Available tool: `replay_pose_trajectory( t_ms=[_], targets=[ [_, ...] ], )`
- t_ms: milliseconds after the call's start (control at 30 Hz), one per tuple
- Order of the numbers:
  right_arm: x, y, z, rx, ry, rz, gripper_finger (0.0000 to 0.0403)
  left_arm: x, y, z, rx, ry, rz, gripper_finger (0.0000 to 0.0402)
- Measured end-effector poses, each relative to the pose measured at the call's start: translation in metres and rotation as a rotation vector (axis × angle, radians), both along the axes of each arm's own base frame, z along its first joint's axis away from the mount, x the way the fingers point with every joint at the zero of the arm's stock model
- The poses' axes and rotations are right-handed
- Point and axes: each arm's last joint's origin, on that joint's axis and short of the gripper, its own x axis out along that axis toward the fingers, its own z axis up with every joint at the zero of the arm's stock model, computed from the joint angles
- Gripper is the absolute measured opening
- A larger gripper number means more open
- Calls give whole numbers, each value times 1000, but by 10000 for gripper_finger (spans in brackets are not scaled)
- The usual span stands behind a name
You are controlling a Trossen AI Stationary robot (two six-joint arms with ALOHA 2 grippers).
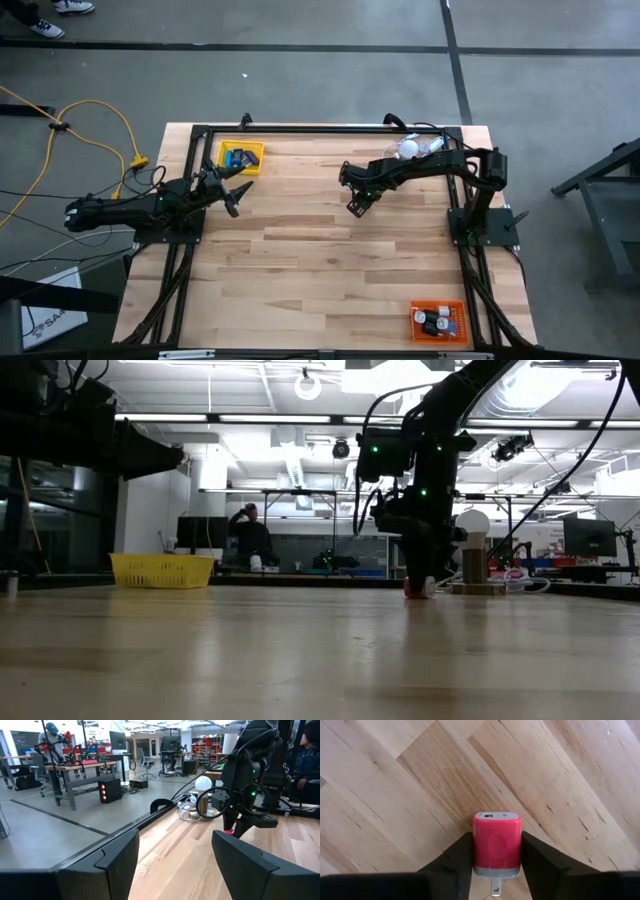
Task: Pick & Place Office items
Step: Put the pink charger adapter into the orange bin
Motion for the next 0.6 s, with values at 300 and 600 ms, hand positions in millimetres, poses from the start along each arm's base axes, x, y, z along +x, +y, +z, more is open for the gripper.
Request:
replay_pose_trajectory(
  t_ms=[300,600],
  targets=[
    [1,2,6,-6,-19,27,122,0,0,0,0,1,0,243],
    [1,17,52,-48,-128,112,119,0,0,0,0,0,0,243]
  ],
)
